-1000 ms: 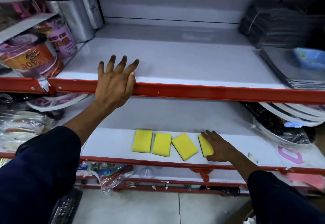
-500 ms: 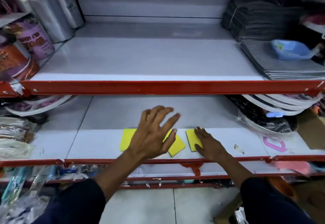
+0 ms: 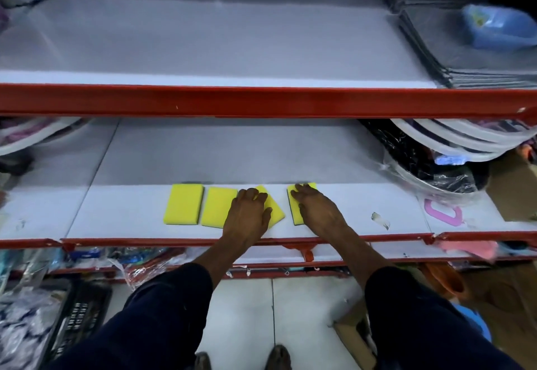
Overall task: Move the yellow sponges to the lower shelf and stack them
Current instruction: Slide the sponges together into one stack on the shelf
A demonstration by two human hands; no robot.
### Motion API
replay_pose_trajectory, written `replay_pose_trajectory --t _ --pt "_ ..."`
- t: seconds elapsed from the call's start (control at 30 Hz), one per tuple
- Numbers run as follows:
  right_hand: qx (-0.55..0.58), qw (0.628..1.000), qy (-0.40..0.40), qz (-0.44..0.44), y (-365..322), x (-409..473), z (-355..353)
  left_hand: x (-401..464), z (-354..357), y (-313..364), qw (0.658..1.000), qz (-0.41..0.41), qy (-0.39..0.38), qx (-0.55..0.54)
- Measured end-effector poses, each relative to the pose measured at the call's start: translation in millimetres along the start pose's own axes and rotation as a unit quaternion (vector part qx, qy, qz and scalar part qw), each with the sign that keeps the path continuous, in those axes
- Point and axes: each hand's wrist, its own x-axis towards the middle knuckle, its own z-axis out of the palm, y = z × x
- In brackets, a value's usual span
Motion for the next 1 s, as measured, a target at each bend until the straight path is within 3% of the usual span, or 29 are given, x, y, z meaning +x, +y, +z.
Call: replay_pose_trajectory --t 0.43,1.0 --pt "0.036 0.999 -0.009 0.022 -7 -25 -3 10 5 -15 0.992 0.082 -0.022 -0.094" --pt "0.061 0.997 0.002 0.044 -16 -31 5 2 6 -9 0.984 0.146 -0.041 -0.096"
